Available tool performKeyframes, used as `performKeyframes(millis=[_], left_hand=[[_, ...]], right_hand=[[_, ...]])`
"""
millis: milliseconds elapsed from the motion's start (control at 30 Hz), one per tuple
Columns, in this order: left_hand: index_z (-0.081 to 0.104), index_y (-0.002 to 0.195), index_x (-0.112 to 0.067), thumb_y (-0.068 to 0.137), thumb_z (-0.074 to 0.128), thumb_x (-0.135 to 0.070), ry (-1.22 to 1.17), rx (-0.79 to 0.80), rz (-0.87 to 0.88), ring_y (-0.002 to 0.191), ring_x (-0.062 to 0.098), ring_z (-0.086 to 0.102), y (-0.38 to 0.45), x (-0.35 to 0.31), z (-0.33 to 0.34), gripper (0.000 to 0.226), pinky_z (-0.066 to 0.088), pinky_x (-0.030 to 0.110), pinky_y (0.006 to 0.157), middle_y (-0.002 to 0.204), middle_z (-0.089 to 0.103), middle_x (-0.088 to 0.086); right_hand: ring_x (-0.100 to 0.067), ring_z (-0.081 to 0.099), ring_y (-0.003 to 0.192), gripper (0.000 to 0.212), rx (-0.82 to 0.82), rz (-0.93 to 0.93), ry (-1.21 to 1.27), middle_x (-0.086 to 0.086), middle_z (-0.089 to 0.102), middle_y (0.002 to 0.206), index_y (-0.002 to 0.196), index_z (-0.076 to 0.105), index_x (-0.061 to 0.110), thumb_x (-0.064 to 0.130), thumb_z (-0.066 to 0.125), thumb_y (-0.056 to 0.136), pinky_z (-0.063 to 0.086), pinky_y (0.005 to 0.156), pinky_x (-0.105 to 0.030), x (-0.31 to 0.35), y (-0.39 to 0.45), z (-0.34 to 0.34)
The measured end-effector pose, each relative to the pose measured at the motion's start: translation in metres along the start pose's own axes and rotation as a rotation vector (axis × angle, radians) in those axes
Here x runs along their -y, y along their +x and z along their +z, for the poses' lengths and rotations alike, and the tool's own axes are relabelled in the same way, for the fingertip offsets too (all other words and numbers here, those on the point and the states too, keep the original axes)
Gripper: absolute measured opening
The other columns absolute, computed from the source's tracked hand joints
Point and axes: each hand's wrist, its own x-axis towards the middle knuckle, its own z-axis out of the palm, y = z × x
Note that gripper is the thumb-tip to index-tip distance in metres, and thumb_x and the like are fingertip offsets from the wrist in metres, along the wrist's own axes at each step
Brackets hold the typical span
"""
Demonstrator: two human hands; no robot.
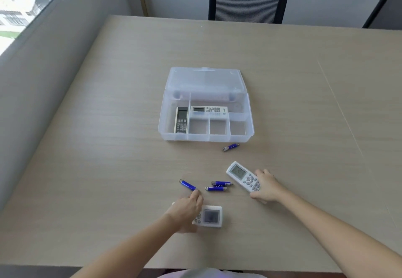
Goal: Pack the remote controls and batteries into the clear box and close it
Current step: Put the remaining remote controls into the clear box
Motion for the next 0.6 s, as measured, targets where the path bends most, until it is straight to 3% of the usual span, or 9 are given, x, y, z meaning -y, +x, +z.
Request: performKeyframes(millis=[100,167,233,333,433,533,600], left_hand=[[0.041,0.109,-0.007,0.071,0.066,-0.033,-0.274,-0.153,-0.023,0.090,0.033,0.055,-0.007,0.011,-0.016,0.052,0.047,0.040,0.070,0.110,0.045,0.006],[0.038,0.094,-0.012,0.069,0.065,-0.033,-0.433,-0.334,-0.043,0.077,0.025,0.048,-0.008,0.026,-0.037,0.043,0.039,0.032,0.062,0.093,0.039,-0.002],[0.038,0.086,-0.014,0.064,0.064,-0.033,-0.608,-0.535,-0.100,0.071,0.018,0.041,-0.001,0.043,-0.064,0.039,0.031,0.026,0.057,0.088,0.040,-0.003],[0.052,0.096,-0.011,0.056,0.061,-0.033,-0.847,-0.745,-0.221,0.084,0.015,0.047,0.019,0.066,-0.099,0.046,0.040,0.025,0.071,0.098,0.046,-0.001],[0.054,0.100,-0.006,0.053,0.059,-0.037,-0.937,-0.762,-0.328,0.085,0.019,0.052,0.038,0.082,-0.119,0.056,0.045,0.030,0.075,0.101,0.047,0.002],[0.053,0.089,-0.004,0.056,0.063,-0.033,-0.964,-0.714,-0.412,0.075,0.020,0.051,0.051,0.091,-0.118,0.046,0.042,0.028,0.065,0.086,0.046,0.001],[0.051,0.086,-0.006,0.057,0.064,-0.029,-0.973,-0.709,-0.416,0.070,0.016,0.047,0.060,0.094,-0.112,0.039,0.038,0.022,0.060,0.081,0.043,-0.002]], right_hand=[[-0.017,0.058,0.081,0.051,0.014,-0.045,0.214,-0.001,0.064,0.094,0.096,0.050,0.020,0.031,0.078,0.056,0.046,0.065,-0.029,-0.002,-0.005,-0.036],[-0.015,0.061,0.070,0.045,0.011,-0.071,0.436,0.000,0.072,0.088,0.095,0.054,0.025,0.024,0.081,0.059,0.049,0.060,-0.028,0.003,-0.008,-0.068],[-0.017,0.062,0.069,0.045,-0.019,-0.106,0.598,-0.005,0.074,0.089,0.100,0.058,0.026,0.017,0.082,0.063,0.050,0.056,-0.029,0.015,-0.002,-0.100],[-0.021,0.067,0.079,0.052,-0.117,-0.149,0.666,-0.005,0.073,0.095,0.107,0.059,0.025,0.016,0.084,0.062,0.054,0.064,-0.035,0.038,0.025,-0.141],[-0.021,0.069,0.090,0.057,-0.166,-0.203,0.603,0.000,0.073,0.099,0.108,0.062,0.027,0.019,0.086,0.057,0.055,0.076,-0.036,0.065,0.059,-0.172],[-0.020,0.063,0.094,0.063,-0.120,-0.248,0.494,0.004,0.068,0.100,0.117,0.062,0.025,0.012,0.086,0.060,0.051,0.074,-0.029,0.090,0.098,-0.189],[-0.022,0.062,0.101,0.068,-0.065,-0.256,0.436,0.001,0.067,0.110,0.122,0.060,0.023,0.009,0.086,0.060,0.053,0.077,-0.033,0.102,0.129,-0.196]])
